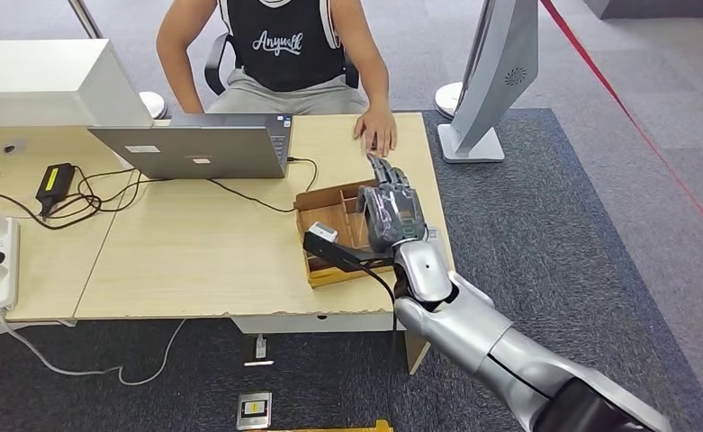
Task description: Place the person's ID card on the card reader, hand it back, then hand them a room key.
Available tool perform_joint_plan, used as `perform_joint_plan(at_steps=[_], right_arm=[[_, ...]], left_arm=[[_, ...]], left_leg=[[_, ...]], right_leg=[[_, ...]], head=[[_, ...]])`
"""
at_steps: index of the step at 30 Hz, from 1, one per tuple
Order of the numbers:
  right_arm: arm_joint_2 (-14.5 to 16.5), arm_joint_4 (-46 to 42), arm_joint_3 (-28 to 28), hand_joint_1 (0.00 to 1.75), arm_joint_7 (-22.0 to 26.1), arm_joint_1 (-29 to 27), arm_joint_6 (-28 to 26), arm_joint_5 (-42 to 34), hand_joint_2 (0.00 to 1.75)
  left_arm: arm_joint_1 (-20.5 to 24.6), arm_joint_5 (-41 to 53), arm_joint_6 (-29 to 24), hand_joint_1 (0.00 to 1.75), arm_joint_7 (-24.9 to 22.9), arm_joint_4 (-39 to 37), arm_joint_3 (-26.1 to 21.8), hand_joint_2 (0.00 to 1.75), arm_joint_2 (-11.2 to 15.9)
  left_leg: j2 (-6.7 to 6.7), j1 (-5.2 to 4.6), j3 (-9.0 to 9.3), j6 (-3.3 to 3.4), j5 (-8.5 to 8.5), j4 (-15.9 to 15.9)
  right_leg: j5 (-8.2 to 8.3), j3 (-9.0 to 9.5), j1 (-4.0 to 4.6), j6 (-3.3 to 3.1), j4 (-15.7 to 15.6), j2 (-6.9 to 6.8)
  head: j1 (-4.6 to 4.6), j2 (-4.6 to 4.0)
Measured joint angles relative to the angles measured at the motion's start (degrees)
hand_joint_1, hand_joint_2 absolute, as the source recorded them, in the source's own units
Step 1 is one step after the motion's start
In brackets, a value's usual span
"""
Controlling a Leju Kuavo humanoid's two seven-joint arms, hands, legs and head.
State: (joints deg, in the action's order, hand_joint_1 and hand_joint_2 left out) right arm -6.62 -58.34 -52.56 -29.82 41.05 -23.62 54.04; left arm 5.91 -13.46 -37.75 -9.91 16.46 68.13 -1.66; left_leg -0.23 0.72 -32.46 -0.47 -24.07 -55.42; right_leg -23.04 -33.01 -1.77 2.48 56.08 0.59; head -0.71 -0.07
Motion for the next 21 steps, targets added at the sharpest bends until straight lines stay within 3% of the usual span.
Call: perform_joint_plan(at_steps=[21], right_arm=[[-2.89, -11.6, 1.43, 1.75, -1.74, 1.13, 0.78, 2.2, 1.75]], left_arm=[[-0.05, 0.04, 0.0, 0.0, 0.03, 0.01, -0.81, 0.0, -0.02]], left_leg=[[0.0, 0.0, -0.01, 0.0, -0.01, 0.0]], right_leg=[[0.0, -0.01, 0.0, 0.0, 0.0, 0.0]], head=[[-0.01, -0.01]])
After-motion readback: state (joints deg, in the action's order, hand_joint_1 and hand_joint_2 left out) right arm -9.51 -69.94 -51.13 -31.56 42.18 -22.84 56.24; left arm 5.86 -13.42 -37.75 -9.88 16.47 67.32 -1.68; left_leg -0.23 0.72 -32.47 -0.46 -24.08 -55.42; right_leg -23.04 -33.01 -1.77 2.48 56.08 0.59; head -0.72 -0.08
